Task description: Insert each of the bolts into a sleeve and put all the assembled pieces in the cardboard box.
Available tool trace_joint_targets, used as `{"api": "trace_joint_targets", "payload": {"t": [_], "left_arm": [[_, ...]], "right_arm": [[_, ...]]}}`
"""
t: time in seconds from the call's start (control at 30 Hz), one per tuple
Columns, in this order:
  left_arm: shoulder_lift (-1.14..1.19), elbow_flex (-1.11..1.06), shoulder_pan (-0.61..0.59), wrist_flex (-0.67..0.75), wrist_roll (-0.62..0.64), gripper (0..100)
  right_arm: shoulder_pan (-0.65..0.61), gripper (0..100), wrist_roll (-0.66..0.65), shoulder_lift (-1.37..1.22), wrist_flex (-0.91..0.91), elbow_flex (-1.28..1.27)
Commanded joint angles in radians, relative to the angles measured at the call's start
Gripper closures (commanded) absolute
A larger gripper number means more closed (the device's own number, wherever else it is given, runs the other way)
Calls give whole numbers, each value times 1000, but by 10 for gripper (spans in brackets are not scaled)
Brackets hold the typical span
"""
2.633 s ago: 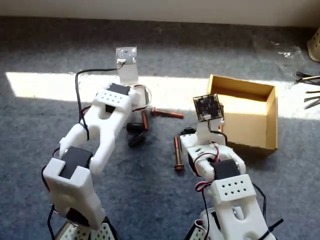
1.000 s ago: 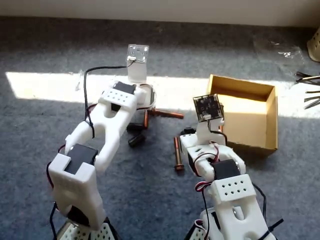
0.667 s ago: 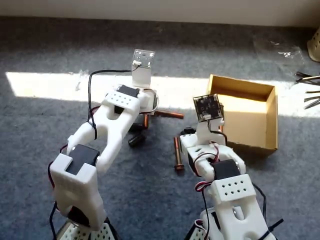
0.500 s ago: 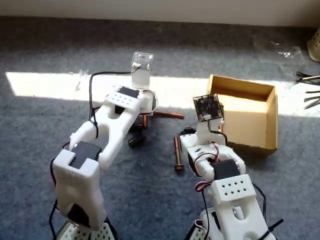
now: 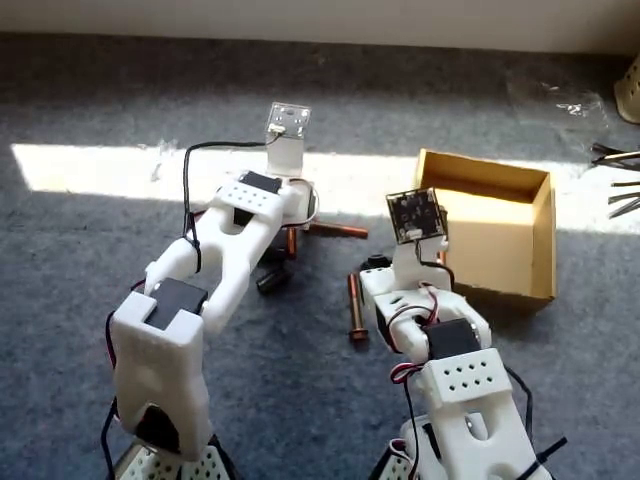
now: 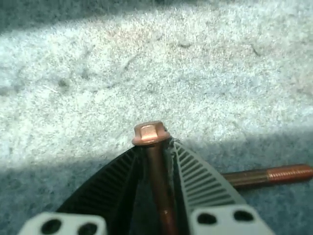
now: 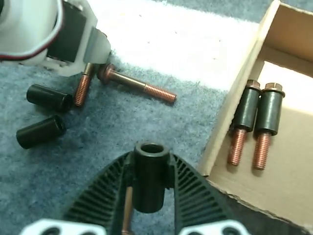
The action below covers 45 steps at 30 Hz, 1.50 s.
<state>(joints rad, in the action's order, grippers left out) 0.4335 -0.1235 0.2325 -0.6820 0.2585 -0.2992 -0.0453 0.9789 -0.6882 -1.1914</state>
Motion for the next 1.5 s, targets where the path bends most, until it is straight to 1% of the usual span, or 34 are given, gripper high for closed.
{"api": "trace_joint_targets", "payload": {"t": [0.0,0.2,0.3,0.33,0.43,0.57,0.73,0.87,0.9,1.03,1.2,1.27,1.4,1.47], "left_arm": [[-18,42,-10,15,-18,902],[-16,39,-8,12,-17,909],[-16,45,-10,-6,-18,988],[-16,48,-10,-21,-18,999],[-18,48,-10,-37,-18,969],[-18,41,-10,-52,-20,970],[-19,64,-12,-158,-25,970],[-27,125,-47,-247,-25,986],[-27,153,-50,-267,-25,998],[-25,271,-56,-365,-25,994],[-27,366,-71,-431,-26,994],[-27,397,-76,-453,-80,994],[-27,437,-68,-496,-290,995],[-27,455,-68,-532,-373,995]], "right_arm": [[4,994,-12,21,27,8],[4,994,-12,21,27,8],[4,994,-12,21,27,7],[4,994,-12,21,27,7],[4,994,-12,21,27,7],[4,994,-12,21,27,7],[4,994,-12,21,27,7],[4,994,-12,21,27,7],[-7,994,-12,21,28,7],[-77,994,-14,16,79,-27],[-116,994,-107,19,180,-91],[-125,994,-117,19,196,-105],[-125,994,-117,19,199,-107],[-125,994,-117,19,199,-105]]}}
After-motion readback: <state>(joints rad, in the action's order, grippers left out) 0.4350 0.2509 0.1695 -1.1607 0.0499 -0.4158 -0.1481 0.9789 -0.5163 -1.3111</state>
